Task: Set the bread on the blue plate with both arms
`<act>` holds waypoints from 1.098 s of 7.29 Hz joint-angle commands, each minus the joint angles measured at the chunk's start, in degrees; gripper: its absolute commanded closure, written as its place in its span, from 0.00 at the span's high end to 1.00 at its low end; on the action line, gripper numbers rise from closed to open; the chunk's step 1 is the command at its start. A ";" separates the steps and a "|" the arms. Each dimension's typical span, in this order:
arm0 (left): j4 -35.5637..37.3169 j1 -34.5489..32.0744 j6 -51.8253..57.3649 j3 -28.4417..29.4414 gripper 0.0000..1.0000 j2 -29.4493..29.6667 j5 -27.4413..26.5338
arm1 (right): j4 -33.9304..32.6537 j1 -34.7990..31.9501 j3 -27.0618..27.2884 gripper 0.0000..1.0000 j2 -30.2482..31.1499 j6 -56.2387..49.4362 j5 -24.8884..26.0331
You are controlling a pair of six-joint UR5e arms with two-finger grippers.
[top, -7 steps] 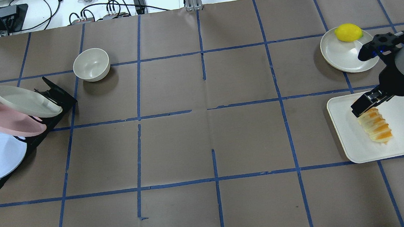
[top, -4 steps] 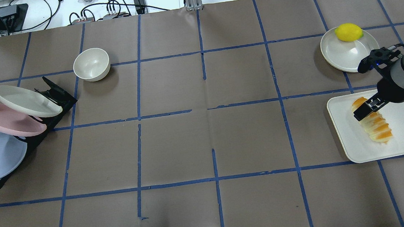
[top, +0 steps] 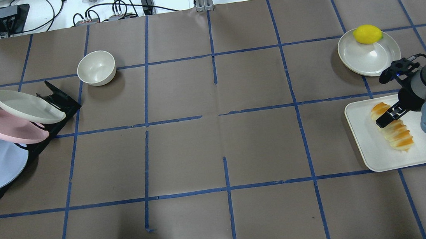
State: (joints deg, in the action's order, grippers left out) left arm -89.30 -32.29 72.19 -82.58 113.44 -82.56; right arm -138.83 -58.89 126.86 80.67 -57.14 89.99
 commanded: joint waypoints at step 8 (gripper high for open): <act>8.18 -4.63 1.55 1.63 0.71 11.36 0.38 | 4.76 -0.52 -1.95 0.09 3.15 3.34 1.77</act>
State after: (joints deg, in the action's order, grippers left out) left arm -81.16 -36.76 73.47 -81.05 124.16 -82.07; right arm -137.52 -59.06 126.14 81.25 -55.31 91.90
